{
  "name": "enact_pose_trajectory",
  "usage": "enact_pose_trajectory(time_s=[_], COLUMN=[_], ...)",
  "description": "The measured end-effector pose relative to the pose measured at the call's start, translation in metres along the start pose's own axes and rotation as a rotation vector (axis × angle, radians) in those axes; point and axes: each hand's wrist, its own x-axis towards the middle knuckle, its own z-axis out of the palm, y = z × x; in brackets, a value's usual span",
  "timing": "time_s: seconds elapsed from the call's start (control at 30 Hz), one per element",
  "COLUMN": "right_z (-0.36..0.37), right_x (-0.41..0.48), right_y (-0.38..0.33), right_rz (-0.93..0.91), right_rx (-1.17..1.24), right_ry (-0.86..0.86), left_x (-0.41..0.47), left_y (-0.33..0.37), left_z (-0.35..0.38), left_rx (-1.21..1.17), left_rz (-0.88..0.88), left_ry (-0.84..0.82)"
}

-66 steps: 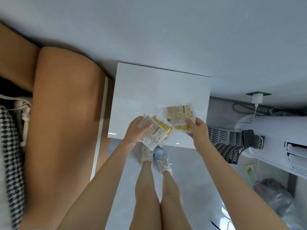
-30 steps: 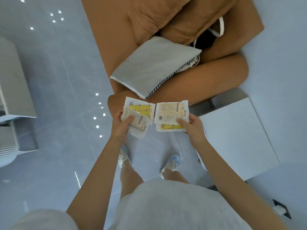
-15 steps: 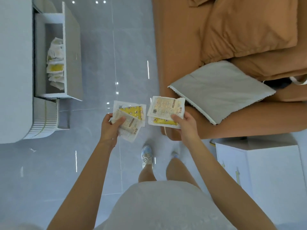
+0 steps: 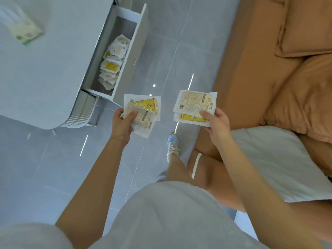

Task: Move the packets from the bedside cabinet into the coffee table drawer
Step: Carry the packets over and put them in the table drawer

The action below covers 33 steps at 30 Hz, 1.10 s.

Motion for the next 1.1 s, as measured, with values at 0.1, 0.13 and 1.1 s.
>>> enact_pose_trajectory(time_s=[0.1, 0.13, 1.1], right_z=[0.027, 0.037, 0.406], right_x=[0.036, 0.048, 0.389], right_y=[-0.035, -0.046, -0.25], right_rz=[0.013, 0.017, 0.053], right_rx=[-0.051, -0.074, -0.633], right_ry=[-0.062, -0.085, -0.372], left_x=[0.033, 0.043, 0.363], left_y=[0.025, 0.032, 0.217], left_z=[0.007, 0.01, -0.002], left_rx=[-0.066, -0.094, -0.252], left_rz=[-0.002, -0.001, -0.212], left_ry=[0.072, 0.101, 0.485])
